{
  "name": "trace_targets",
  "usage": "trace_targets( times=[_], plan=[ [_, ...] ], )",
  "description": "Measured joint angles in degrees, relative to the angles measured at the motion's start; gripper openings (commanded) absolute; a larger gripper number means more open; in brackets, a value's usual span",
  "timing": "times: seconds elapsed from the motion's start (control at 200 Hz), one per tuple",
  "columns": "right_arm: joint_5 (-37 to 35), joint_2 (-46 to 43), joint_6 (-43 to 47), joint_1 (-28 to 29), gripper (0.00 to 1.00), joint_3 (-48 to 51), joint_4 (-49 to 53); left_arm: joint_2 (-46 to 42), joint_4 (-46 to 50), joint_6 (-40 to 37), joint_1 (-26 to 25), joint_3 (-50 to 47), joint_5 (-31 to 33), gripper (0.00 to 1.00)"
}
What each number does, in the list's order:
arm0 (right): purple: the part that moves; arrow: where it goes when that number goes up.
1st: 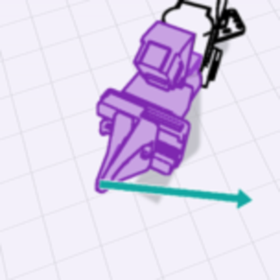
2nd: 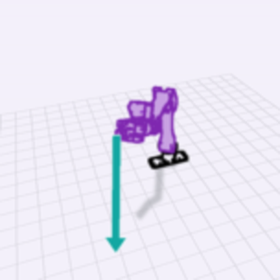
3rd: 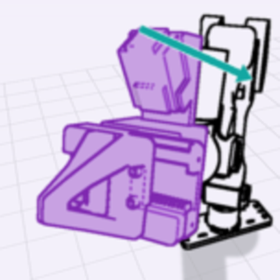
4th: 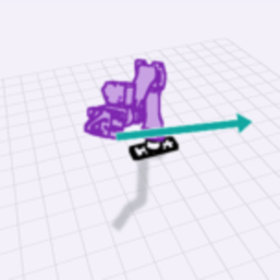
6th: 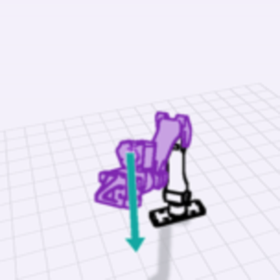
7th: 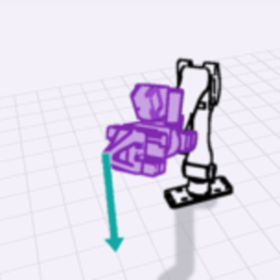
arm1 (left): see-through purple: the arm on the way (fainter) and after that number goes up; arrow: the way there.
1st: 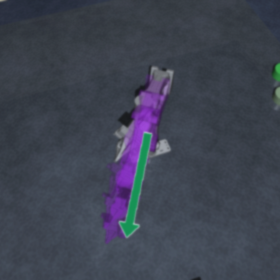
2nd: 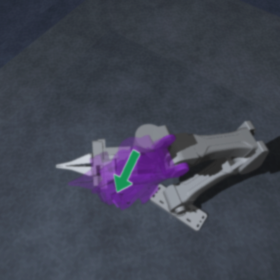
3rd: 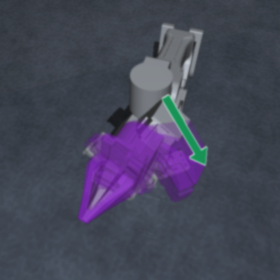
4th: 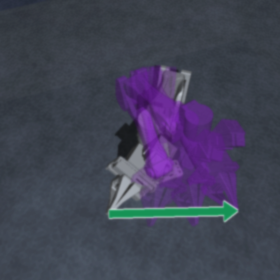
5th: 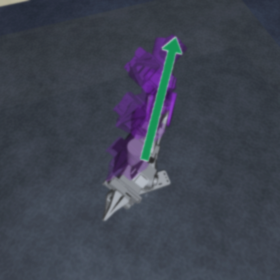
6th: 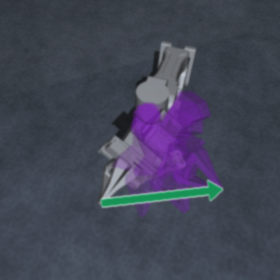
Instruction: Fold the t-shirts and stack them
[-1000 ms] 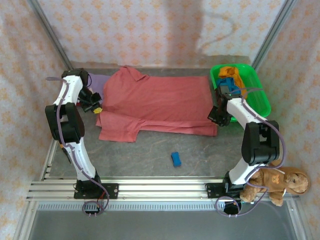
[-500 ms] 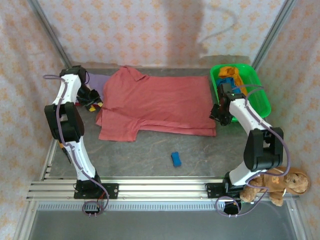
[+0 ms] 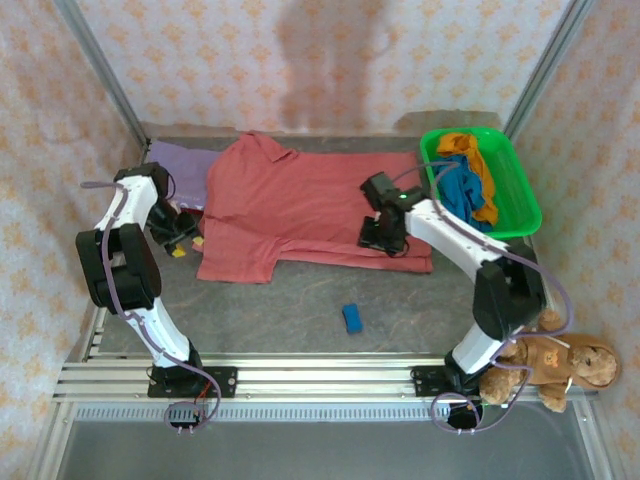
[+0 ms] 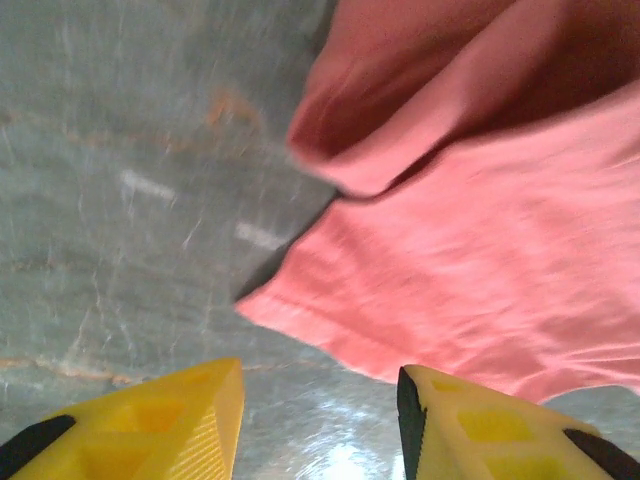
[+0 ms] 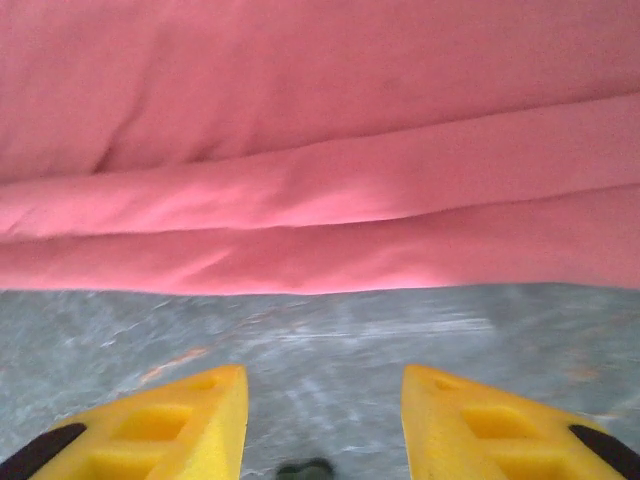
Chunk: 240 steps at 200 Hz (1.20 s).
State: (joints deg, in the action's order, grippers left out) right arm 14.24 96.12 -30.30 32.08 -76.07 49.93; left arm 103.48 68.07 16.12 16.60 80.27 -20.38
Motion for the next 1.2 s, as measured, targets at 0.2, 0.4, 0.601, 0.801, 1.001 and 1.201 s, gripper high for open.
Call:
trace_targets(
  times=[0.2,0.4,0.601,0.801,1.001,1.201],
  plan=[
    [1.03,12.02,-2.1,9.88,0.41,-11.78,0.09,-2.6,-0.79,-1.31,0.0,-7.28,0.68,0.45],
    [3.26,22.27,-2.95,16.83,0.4,-22.56,0.37,-2.8,-2.91,-1.7,0.0,-11.56,0.17,0.44],
    [6.14,30.62,-4.07,21.59,0.39,-31.21,0.37,-2.8,-4.9,-2.14,-0.11,-13.53,-0.2,0.44],
    [8.31,36.26,-4.66,23.17,0.37,-37.07,0.42,-2.16,-6.78,-2.62,-0.11,-14.14,-0.24,0.41],
    [8.33,39.91,-4.63,23.06,0.34,-40.87,0.7,0.2,-8.17,-2.71,-0.11,-14.1,-0.28,0.36],
    [9.4,42.01,-5.09,22.88,0.22,-42.21,1.11,1.7,-8.76,-2.73,-0.11,-13.94,-0.42,0.3]
  ],
)
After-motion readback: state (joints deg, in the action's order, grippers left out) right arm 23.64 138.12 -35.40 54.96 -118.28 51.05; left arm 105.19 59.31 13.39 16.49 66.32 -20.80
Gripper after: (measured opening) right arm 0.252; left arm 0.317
